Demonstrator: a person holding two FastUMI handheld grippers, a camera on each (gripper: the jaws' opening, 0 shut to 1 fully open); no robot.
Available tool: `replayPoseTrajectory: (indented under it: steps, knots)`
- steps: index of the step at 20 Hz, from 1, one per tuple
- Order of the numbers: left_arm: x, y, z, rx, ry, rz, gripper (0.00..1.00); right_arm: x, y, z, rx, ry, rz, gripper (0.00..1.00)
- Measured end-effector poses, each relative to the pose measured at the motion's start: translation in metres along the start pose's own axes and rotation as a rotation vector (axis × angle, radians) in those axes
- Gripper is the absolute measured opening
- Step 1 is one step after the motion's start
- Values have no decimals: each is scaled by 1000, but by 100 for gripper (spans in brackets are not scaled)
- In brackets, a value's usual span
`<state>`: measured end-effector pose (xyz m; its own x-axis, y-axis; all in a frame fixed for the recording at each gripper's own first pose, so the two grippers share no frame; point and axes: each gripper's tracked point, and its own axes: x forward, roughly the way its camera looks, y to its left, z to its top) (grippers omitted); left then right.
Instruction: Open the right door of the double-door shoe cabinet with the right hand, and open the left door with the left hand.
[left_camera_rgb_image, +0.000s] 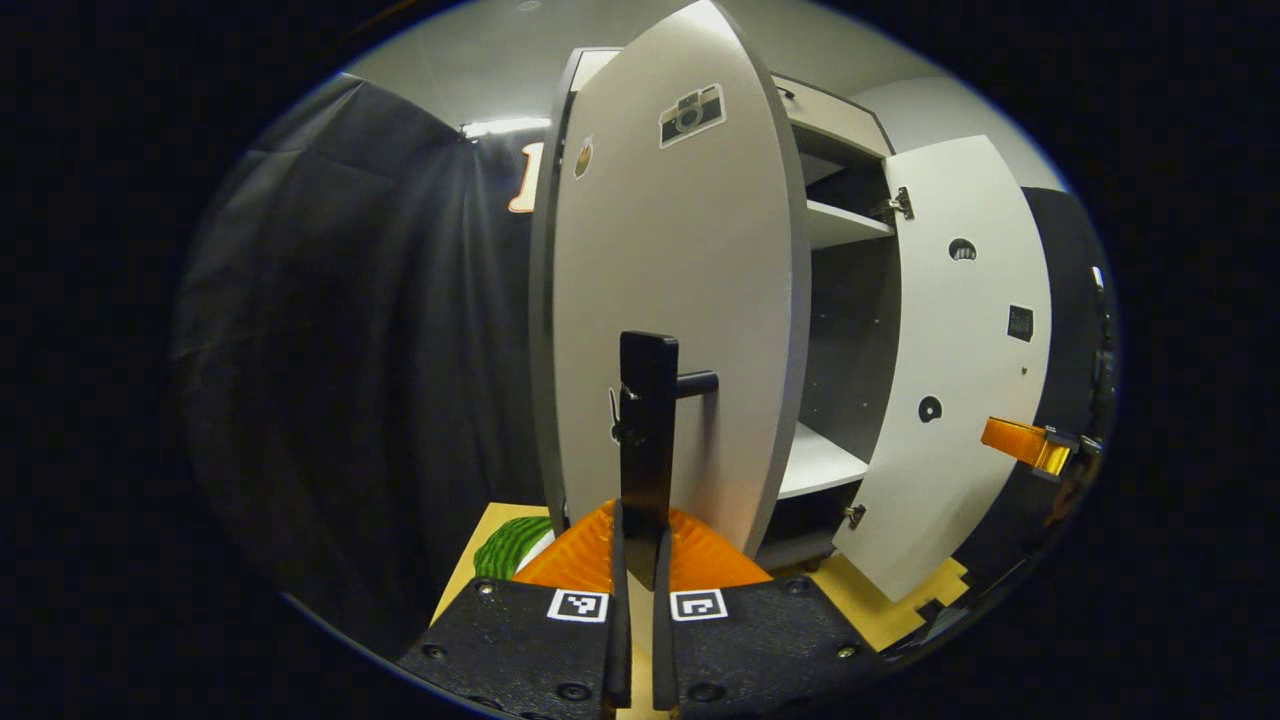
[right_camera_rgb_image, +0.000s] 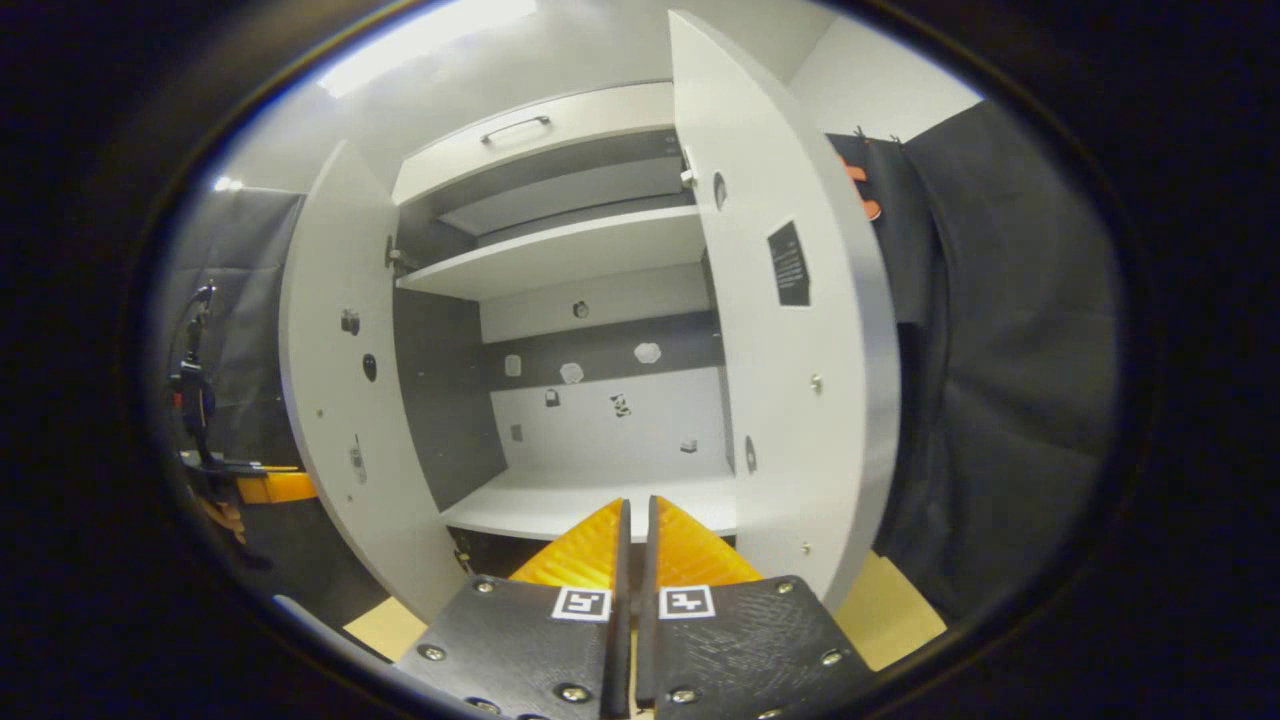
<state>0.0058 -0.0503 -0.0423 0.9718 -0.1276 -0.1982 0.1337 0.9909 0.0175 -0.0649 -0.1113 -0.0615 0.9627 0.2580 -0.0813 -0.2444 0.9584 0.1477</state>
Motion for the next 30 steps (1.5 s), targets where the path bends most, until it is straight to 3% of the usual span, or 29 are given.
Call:
replayPoseTrajectory:
  steps: [4,6,8,10,14,21,27,30]
  knots:
    - [-8,47,-3,-9,2,123,0,17,25,-9,-4,22,61,3]
    - [-16,69,0,-10,-1,174,0,25,34,-12,-12,33,85,7]
    - [-19,87,2,-18,-7,195,0,33,42,-14,-12,40,105,4]
    - [-21,86,3,-67,-16,163,0,40,52,-16,-7,49,127,7]
    - [-19,89,0,-6,-5,168,0,48,63,-18,-31,61,150,4]
    - [-40,84,11,-20,-10,163,1,56,66,-24,-51,79,157,4]
    - [-75,40,54,-15,-100,83,0,67,69,-19,-26,67,168,4]
    - [-80,21,60,-9,-118,54,0,66,57,-13,-40,62,108,4]
